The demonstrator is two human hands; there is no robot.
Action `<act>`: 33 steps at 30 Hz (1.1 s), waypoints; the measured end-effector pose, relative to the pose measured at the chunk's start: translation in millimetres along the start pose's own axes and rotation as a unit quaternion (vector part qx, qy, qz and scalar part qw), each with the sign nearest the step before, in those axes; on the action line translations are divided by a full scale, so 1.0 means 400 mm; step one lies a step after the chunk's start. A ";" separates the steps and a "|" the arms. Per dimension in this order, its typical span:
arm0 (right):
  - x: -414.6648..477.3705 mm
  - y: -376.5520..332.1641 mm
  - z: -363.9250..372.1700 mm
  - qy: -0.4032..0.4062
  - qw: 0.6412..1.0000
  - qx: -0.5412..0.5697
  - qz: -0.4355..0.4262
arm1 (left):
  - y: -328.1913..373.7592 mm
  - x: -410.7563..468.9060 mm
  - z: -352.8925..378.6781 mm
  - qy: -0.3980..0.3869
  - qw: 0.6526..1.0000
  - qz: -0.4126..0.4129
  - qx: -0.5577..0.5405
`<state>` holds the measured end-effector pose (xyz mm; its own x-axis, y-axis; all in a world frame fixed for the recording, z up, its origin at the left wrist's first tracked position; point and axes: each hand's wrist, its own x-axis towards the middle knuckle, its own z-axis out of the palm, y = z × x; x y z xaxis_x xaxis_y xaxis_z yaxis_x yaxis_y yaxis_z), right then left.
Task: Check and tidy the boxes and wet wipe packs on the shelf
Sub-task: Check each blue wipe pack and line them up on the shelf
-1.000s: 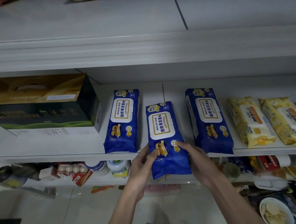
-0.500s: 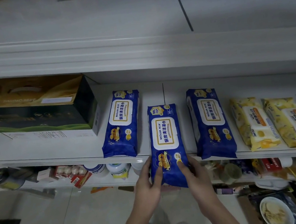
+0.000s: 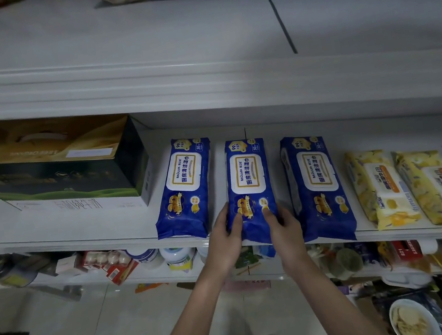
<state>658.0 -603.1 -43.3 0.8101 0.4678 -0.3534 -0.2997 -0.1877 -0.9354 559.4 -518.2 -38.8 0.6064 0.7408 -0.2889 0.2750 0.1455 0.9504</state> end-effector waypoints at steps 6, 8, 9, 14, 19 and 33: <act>0.027 -0.015 0.018 0.008 1.000 -0.026 -0.012 | 0.019 0.030 -0.008 -0.006 1.000 -0.003 0.011; 0.024 -0.011 0.017 0.014 0.998 -0.048 -0.025 | 0.025 0.022 -0.012 -0.005 1.000 -0.003 0.024; 0.019 -0.012 0.016 0.020 0.997 -0.068 -0.039 | 0.028 0.015 -0.017 -0.003 0.999 0.001 0.038; -0.039 -0.019 -0.009 0.035 0.983 -0.139 -0.112 | 0.023 -0.036 -0.065 0.007 0.996 0.028 0.087; -0.110 -0.011 -0.072 0.035 0.961 -0.250 -0.114 | -0.012 -0.092 -0.117 0.000 0.990 0.024 0.140; -0.190 0.028 -0.348 -0.006 0.909 -0.377 -0.176 | -0.083 -0.222 -0.031 0.017 0.966 0.011 0.259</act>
<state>663.3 -761.0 -25.3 0.7825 0.6214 -0.0386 0.4108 -0.5619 -0.7180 487.1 -580.8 -43.2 0.5932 0.7630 -0.2568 0.6038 -0.2106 0.7688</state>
